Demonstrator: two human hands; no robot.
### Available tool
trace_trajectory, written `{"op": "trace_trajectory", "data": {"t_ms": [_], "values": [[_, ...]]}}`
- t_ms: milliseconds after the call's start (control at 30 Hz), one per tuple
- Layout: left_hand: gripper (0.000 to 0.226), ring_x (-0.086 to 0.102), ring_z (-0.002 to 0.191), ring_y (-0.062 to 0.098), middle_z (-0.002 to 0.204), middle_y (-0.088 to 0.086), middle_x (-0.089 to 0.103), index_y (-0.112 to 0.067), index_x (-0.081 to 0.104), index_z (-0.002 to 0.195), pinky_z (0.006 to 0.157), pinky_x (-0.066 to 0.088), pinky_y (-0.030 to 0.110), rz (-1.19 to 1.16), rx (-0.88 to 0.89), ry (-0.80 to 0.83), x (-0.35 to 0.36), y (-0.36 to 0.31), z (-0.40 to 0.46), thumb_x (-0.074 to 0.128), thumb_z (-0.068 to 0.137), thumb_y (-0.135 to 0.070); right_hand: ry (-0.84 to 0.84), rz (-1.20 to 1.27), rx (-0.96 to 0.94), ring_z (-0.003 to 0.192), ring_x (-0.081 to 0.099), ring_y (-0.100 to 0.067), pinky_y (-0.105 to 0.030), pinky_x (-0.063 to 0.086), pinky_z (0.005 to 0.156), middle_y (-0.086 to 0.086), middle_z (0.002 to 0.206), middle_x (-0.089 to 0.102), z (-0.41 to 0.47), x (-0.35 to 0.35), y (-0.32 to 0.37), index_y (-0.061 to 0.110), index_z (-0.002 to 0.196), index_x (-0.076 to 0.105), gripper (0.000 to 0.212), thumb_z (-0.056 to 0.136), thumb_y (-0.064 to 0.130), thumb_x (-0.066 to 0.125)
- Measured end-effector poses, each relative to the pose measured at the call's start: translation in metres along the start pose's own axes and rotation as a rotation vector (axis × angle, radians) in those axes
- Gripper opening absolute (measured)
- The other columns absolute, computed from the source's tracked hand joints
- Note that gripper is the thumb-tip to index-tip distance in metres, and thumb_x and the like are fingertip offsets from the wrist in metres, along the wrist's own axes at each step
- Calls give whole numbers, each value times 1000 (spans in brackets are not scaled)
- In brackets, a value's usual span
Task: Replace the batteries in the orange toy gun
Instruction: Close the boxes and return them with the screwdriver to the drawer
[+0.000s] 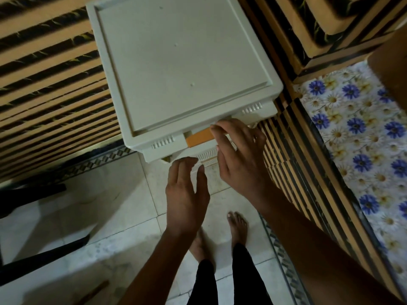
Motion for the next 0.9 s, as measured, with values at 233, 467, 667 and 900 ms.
{"op": "trace_trajectory", "data": {"t_ms": [233, 467, 667, 900], "values": [[39, 50, 135, 30, 142, 16, 58, -2, 58, 138, 114, 40, 44, 384, 208, -51, -32, -15, 46, 60, 101, -14, 84, -45, 51, 129, 54, -26, -51, 42, 95, -6, 133, 61, 9, 2, 2, 13, 123, 67, 32, 91, 15, 67], [42, 46, 143, 31, 156, 8, 48, -17, 56, 146, 113, 41, 50, 552, 224, 36, -43, 3, 77, 47, 105, -28, 241, 56, 36, 116, 52, -26, -49, 41, 91, -4, 119, 58, 24, -15, -2, 15, 110, 66, 31, 80, 14, 75], [39, 52, 138, 30, 152, 6, 54, -20, 61, 141, 109, 46, 46, 496, 232, 14, -50, -1, 79, 59, 102, -23, 343, 60, 15, 106, 53, -25, -43, 33, 88, 0, 107, 56, -7, -37, -1, 18, 100, 65, 30, 71, 20, 72], [43, 52, 138, 31, 152, 8, 54, -20, 59, 143, 110, 46, 45, 458, 262, 37, -53, -2, 79, 63, 101, -16, 492, 36, -63, 93, 58, -24, -41, 33, 81, 3, 94, 54, -68, -55, 5, 22, 82, 61, 20, 63, 30, 61]]}}
Point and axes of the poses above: each hand's wrist, its own z-axis towards the middle knuckle, its own x-axis out of the palm, y = z × x, the point moved 5 cm from there along z, towards the middle knuckle
